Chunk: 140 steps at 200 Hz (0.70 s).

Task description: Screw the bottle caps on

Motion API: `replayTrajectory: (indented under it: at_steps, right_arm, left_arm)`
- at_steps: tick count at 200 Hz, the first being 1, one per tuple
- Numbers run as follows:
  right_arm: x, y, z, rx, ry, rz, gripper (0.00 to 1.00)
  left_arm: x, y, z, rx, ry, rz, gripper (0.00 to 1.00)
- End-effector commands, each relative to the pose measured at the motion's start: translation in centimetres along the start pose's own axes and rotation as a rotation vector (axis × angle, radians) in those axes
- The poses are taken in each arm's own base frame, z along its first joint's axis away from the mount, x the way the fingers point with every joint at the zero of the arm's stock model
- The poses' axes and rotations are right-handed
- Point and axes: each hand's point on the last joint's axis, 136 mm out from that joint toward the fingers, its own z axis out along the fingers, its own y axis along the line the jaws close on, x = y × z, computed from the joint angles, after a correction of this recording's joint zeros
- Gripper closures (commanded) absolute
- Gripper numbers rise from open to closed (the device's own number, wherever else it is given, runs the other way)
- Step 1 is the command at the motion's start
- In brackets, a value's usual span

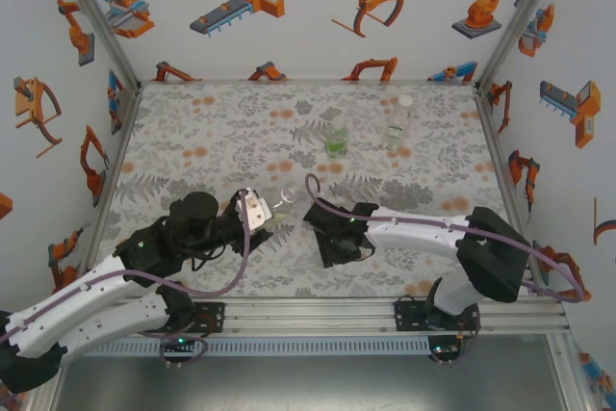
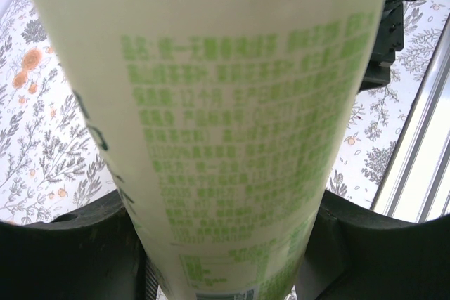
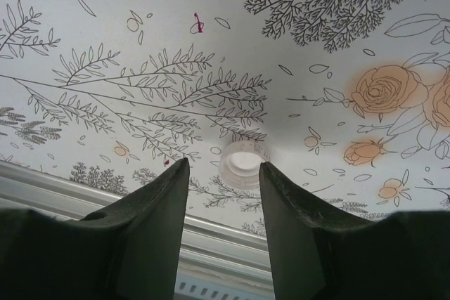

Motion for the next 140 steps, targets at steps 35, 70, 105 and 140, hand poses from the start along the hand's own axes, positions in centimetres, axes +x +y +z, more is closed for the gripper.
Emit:
replayTrajectory:
  at_steps: [35,70,105,140]
  right_arm:
    - [0.7,-0.4,0.2,0.024,0.024,-0.005,0.55]
    - [0.3,-0.6,-0.6,0.034,0.007,-0.009,0.55]
    - [0.3,-0.8,-0.7,0.047,0.011,-0.015,0.55]
    - [0.4,-0.7,-0.4,0.043,0.014,-0.014,0.55]
  left_arm:
    - [-0.4,0.0,-0.2,0.0,-0.024,-0.015,1.0]
    - [-0.5,0.1,-0.1,-0.005,-0.027,-0.013,1.0]
    - [-0.4,0.0,0.1,0.001,-0.021,-0.013,1.0]
    - [-0.4,0.1,0.1,-0.002,-0.021,-0.014,1.0]
